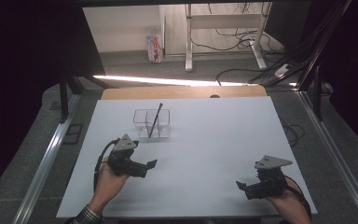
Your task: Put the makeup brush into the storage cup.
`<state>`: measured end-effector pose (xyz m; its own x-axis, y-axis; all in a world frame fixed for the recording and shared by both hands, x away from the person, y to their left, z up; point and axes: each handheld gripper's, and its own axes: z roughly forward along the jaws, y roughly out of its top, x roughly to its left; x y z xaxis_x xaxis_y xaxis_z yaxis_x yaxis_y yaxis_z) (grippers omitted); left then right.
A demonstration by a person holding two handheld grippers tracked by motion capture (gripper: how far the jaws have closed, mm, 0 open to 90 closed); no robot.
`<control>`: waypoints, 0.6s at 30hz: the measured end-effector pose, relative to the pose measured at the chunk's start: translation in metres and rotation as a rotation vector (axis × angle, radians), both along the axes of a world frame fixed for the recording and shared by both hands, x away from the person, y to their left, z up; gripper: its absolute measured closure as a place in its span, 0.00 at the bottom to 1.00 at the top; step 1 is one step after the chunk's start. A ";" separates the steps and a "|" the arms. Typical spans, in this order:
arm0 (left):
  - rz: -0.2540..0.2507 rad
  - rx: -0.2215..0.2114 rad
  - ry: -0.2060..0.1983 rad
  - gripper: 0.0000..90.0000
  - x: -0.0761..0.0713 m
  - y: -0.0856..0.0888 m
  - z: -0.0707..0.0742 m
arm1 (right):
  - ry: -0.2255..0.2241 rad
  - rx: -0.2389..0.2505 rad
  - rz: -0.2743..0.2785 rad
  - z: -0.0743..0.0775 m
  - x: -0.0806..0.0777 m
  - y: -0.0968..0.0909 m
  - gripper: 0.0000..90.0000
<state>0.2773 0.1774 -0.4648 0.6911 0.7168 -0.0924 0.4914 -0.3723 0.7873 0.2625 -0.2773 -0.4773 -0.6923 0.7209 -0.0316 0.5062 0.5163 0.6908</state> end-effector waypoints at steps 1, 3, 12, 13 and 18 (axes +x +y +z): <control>0.001 0.000 0.000 0.00 -0.001 0.001 0.000 | 0.000 0.000 0.001 0.000 0.000 0.000 0.00; 0.002 -0.001 0.002 0.00 -0.004 0.002 0.000 | -0.001 0.000 0.000 0.000 0.000 0.000 0.00; 0.018 0.005 0.009 0.00 -0.015 0.012 -0.003 | -0.001 -0.002 0.000 0.000 0.000 0.000 0.00; 0.021 0.005 0.010 0.00 -0.016 0.014 -0.004 | -0.001 -0.002 0.000 0.000 0.000 0.000 0.00; 0.038 0.001 0.007 0.00 -0.023 0.020 -0.004 | -0.001 -0.001 -0.001 0.000 0.000 0.000 0.00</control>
<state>0.2546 0.1979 -0.4691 0.6629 0.7424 -0.0968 0.5108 -0.3539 0.7835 0.2626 -0.2773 -0.4773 -0.6917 0.7214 -0.0332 0.5056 0.5166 0.6910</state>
